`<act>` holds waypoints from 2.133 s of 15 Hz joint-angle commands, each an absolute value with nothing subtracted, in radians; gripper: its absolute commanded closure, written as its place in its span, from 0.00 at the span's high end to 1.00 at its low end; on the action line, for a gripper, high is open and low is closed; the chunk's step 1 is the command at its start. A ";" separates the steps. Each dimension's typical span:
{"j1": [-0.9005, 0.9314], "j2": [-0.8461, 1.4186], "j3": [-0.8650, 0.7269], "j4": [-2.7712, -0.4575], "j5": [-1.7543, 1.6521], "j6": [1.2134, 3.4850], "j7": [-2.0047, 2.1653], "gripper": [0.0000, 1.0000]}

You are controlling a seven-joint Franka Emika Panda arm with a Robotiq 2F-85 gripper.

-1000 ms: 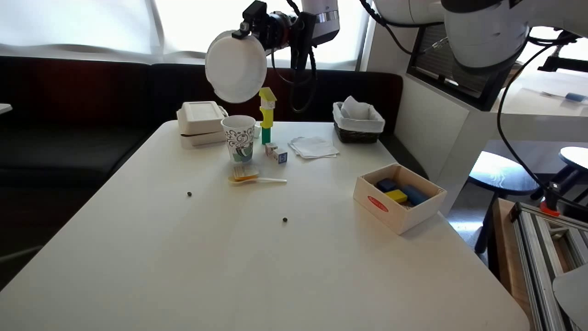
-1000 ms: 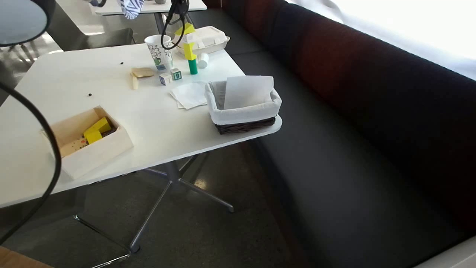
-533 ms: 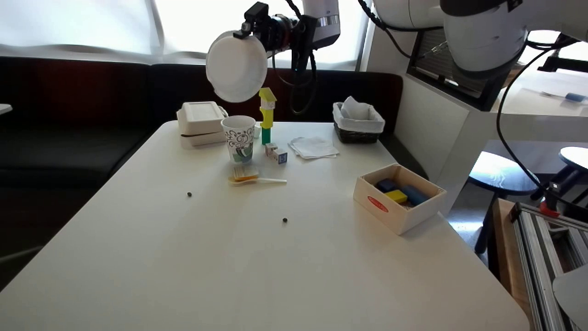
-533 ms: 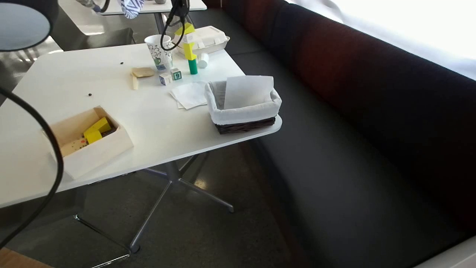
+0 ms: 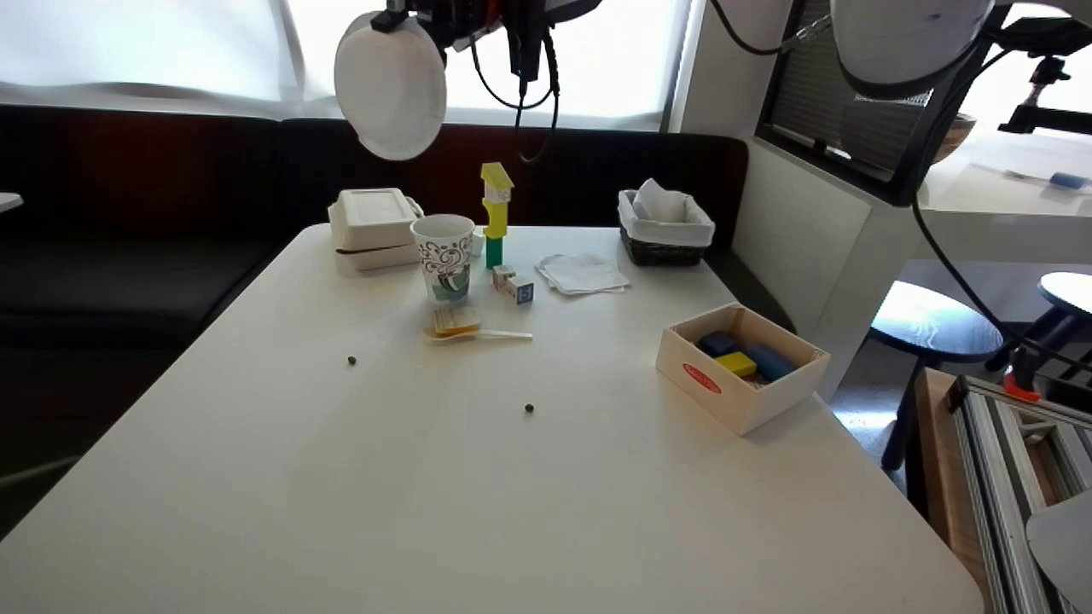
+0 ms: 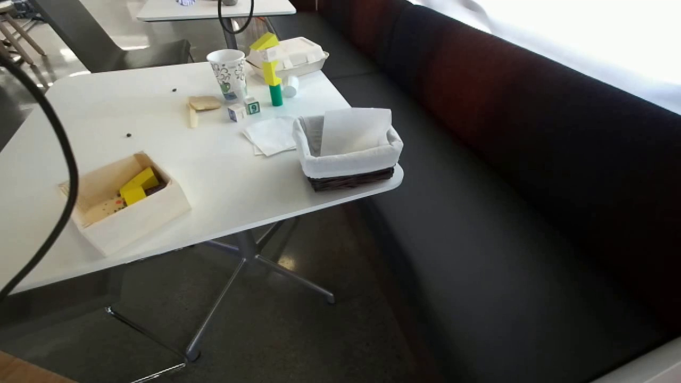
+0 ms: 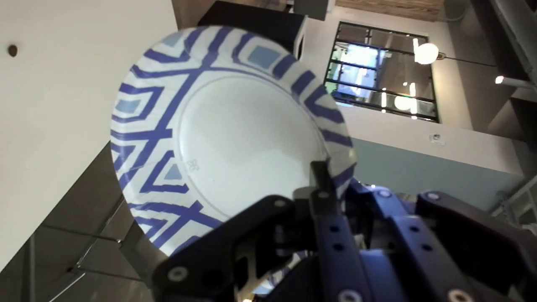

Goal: Pour the contents in the bowl into the coffee cup.

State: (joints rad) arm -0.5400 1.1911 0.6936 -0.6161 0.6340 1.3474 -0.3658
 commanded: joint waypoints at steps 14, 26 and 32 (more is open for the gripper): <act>-0.067 1.106 0.366 -0.690 0.219 2.059 -0.083 0.02; -0.007 1.099 0.263 -0.685 0.121 1.983 -0.008 0.02; 0.136 1.120 0.120 -0.650 -0.059 1.914 0.137 0.02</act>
State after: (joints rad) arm 0.0646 1.1087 0.1956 -0.6826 0.0269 1.9633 0.0578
